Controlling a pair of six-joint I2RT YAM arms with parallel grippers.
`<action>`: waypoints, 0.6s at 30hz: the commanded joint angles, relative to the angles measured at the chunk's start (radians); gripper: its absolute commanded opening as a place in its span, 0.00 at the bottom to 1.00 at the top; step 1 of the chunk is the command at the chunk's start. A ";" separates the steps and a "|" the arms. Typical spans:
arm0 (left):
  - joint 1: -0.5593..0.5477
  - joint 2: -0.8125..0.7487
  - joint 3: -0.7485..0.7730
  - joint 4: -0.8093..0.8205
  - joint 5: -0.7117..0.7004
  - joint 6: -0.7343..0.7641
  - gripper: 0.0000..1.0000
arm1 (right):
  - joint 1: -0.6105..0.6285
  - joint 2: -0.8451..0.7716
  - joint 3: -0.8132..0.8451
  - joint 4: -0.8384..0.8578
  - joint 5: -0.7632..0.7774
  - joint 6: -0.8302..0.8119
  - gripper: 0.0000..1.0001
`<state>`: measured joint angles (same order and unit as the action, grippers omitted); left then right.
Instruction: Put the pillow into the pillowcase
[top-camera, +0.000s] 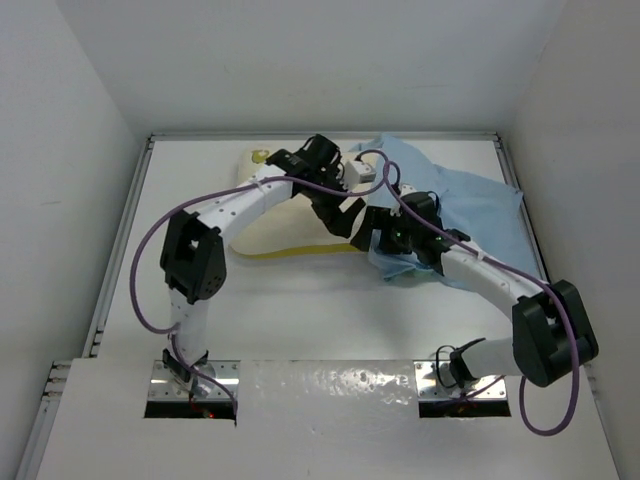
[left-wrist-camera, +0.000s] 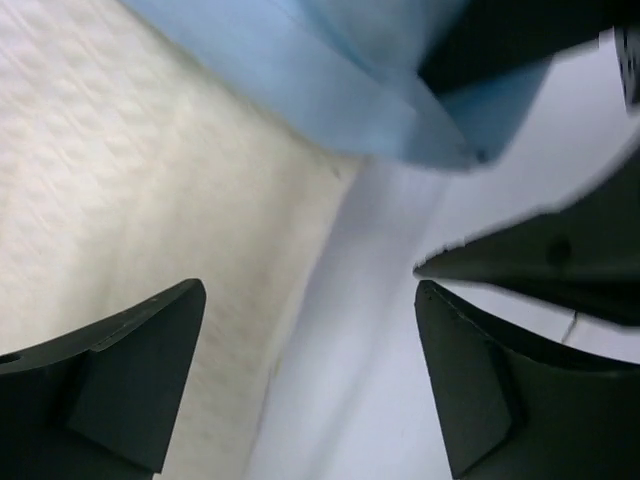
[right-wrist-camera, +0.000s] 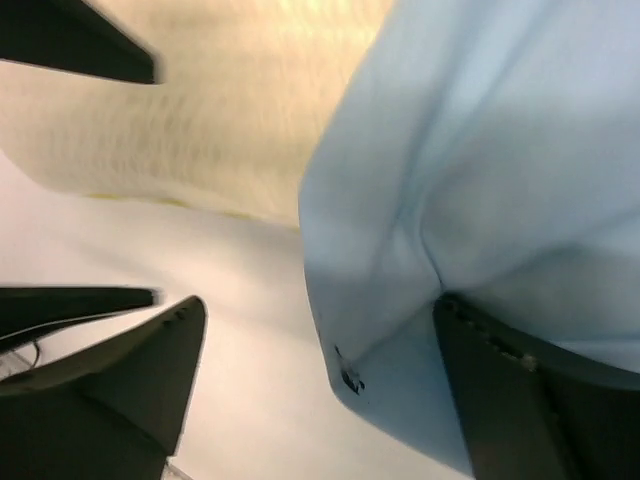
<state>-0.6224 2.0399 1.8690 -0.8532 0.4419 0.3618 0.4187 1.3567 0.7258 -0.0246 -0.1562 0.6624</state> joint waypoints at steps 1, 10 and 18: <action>0.075 -0.115 -0.077 -0.075 0.077 0.115 0.85 | 0.006 -0.056 0.099 -0.168 0.010 -0.124 0.99; 0.374 -0.169 -0.047 0.163 -0.317 -0.032 0.85 | -0.014 -0.009 0.328 -0.294 0.228 -0.152 0.48; 0.489 0.138 0.056 0.165 -0.518 -0.159 0.85 | -0.041 0.355 0.543 -0.229 0.562 -0.028 0.23</action>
<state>-0.0822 2.1349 1.9778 -0.7113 0.0257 0.2489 0.3779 1.6192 1.2205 -0.2638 0.2386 0.5655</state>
